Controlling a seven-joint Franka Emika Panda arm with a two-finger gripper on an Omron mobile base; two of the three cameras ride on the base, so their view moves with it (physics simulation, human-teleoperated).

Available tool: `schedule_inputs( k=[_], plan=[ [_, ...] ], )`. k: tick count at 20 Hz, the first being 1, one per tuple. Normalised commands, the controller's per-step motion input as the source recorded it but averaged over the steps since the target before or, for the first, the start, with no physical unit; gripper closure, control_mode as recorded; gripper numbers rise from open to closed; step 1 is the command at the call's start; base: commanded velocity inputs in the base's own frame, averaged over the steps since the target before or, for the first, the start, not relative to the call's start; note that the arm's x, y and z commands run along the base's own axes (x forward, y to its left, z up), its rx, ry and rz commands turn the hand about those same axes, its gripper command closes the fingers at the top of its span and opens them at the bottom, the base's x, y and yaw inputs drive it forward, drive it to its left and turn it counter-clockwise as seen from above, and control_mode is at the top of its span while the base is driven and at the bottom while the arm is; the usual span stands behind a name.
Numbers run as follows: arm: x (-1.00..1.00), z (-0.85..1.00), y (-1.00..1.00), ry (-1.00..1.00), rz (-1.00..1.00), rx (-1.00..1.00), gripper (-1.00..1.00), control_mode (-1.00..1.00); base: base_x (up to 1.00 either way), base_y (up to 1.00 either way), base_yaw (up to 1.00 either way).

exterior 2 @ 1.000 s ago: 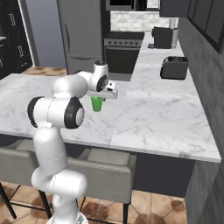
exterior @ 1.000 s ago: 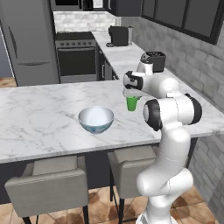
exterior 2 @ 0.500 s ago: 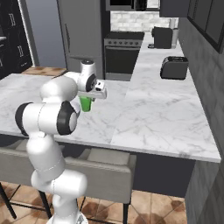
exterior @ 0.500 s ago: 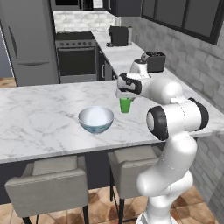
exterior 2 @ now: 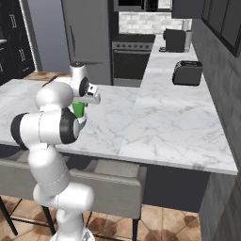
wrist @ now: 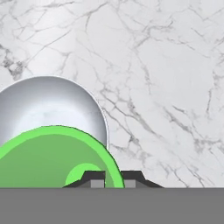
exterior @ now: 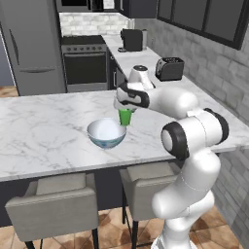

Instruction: Place the cup inside the bowl on the dining table and move the bowl to any counter.

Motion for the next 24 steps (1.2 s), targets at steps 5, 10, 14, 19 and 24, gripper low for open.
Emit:
schedule_inputs(
  k=[5,10,14,19,24],
  plan=[
    [0.0,0.01,0.58,0.0,0.0,0.0,1.0,-1.0,0.0,0.0,0.0],
    [0.07,0.0,0.36,0.0,0.0,0.0,1.0,-1.0,0.0,0.0,0.0],
    [0.13,-0.04,0.06,0.0,0.0,0.0,1.0,-1.0,0.0,0.0,0.0],
    [0.0,-0.21,0.03,0.0,0.0,0.0,1.0,-1.0,0.0,0.0,0.0],
    [0.0,-0.3,0.17,0.0,0.0,0.01,1.0,-1.0,0.0,0.0,0.0]
  ],
)
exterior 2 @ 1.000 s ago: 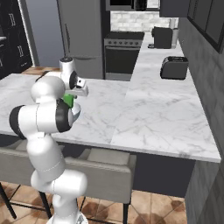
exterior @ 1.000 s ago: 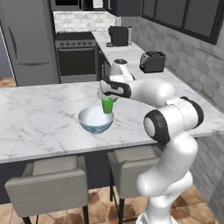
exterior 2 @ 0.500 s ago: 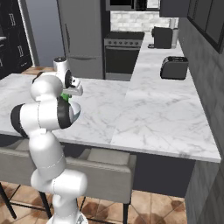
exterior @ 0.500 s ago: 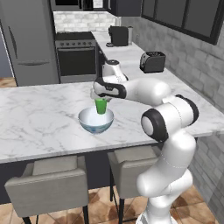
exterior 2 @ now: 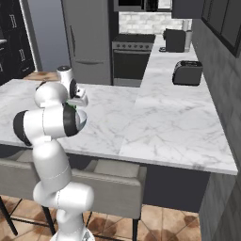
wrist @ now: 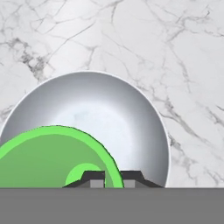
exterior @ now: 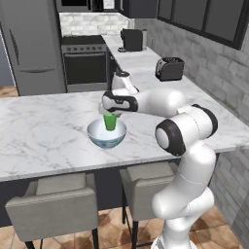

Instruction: Place the cup inside the bowl on the dining table and move the bowl to any counter.

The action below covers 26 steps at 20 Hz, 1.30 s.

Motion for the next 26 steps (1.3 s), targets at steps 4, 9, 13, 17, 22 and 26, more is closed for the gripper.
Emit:
schedule_inputs(
  k=[4,9,13,17,22,26],
  plan=[
    [0.0,-0.21,0.22,0.0,0.0,0.02,1.0,-1.0,0.0,0.0,0.0],
    [0.0,-0.05,0.01,0.0,0.0,0.0,1.0,-1.0,0.0,0.0,0.0],
    [0.0,-0.17,0.0,0.0,0.0,0.0,1.0,-1.0,0.0,0.0,0.0],
    [0.0,-0.29,0.0,0.0,0.0,0.0,1.0,-1.0,0.0,0.0,0.0],
    [0.0,-0.13,0.0,0.0,0.0,0.0,1.0,-1.0,0.0,0.0,0.0],
    [0.0,-0.08,0.0,0.0,0.0,0.0,1.0,-1.0,0.0,0.0,0.0]
  ],
)
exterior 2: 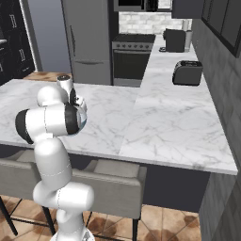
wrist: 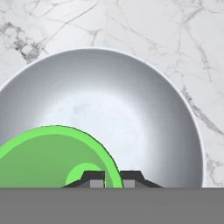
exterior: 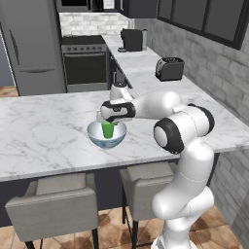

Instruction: Place the cup inside the bowl on the dining table and move the bowl to any counter.

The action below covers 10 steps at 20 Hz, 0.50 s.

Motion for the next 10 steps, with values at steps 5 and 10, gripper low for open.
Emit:
schedule_inputs(
  k=[5,10],
  plan=[
    [0.0,-0.08,0.0,0.0,0.0,0.0,1.0,-1.0,0.0,0.0,0.0],
    [0.0,-0.06,0.0,0.0,0.0,0.0,1.0,-1.0,0.0,0.0,0.0]
  ],
)
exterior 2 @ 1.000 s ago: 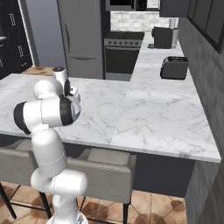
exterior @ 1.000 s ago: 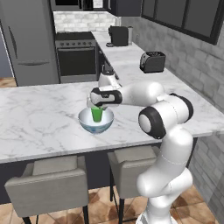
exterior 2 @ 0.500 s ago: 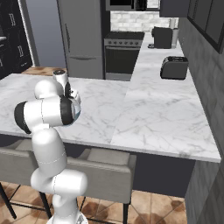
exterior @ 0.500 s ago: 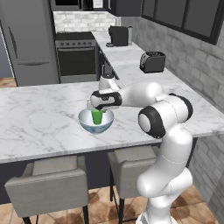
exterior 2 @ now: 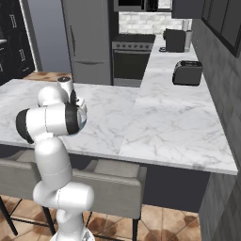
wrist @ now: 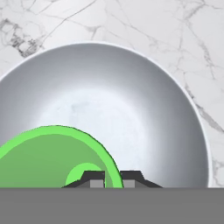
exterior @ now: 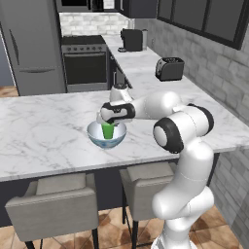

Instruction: Place the cup inside the bowl on the dining table and move the bowl to any counter.

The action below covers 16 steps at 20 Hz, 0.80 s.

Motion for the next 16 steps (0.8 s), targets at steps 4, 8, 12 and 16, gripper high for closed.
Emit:
schedule_inputs(
  k=[4,8,12,16],
  plan=[
    [0.0,-0.09,0.0,0.0,0.0,0.0,1.0,-1.0,0.0,0.0,0.0],
    [0.0,-0.08,0.01,0.0,0.0,0.0,1.0,-1.0,0.0,0.0,0.0],
    [0.0,-0.12,0.08,0.0,0.0,0.0,1.0,-1.0,0.0,0.0,0.0],
    [-0.03,-0.02,0.07,0.0,0.0,0.0,1.0,-1.0,0.0,0.0,0.0]
  ],
)
